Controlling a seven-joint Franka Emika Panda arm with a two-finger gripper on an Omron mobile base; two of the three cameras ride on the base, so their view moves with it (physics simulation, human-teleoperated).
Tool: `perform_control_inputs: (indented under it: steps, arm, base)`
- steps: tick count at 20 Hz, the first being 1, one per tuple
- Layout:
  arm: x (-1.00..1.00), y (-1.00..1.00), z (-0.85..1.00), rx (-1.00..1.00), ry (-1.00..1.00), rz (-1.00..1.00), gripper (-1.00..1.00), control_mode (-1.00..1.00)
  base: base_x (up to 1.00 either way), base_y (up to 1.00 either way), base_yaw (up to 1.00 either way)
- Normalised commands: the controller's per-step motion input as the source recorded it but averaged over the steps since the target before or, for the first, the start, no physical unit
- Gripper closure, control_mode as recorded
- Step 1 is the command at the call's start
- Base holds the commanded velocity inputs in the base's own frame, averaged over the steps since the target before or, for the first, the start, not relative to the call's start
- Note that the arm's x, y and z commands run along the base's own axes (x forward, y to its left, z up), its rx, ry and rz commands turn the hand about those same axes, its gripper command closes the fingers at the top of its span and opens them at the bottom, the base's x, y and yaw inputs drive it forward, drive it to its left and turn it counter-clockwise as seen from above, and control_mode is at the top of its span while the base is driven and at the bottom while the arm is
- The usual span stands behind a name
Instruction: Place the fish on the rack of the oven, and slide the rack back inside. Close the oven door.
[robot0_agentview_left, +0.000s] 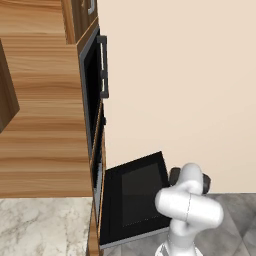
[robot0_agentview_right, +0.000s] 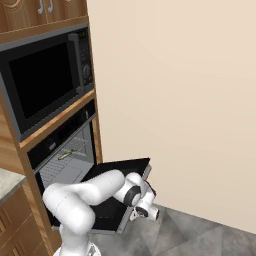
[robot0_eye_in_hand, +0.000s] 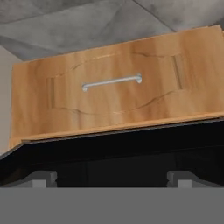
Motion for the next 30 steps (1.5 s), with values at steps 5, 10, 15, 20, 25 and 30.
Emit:
perform_control_inputs:
  steps: [5,10,15,20,25,30]
  arm:
    - [0.01,0.38,0.13,0.23,-0.02,0.06,-1.00,-1.00]
    - [-0.14,0.44,0.40,0.37,-0.11,0.09,-1.00,-1.00]
    - [-0.04,0.51,0.68,0.43,-0.11,0.09,-1.00,-1.00]
    - [0.00,0.61,0.88,0.44,-0.08,0.09,-1.00,-1.00]
    - [0.00,0.93,0.94,0.34,-0.02,0.05,-1.00,-1.00]
    - [0.00,1.00,1.00,0.25,-0.01,0.02,-1.00,-1.00]
  base:
    - [0.00,0.00,0.00]
    - [0.00,0.00,0.00]
    - [0.00,0.00,0.00]
    - [0.00,0.00,0.00]
    - [0.00,0.00,0.00]
    - [0.00,0.00,0.00]
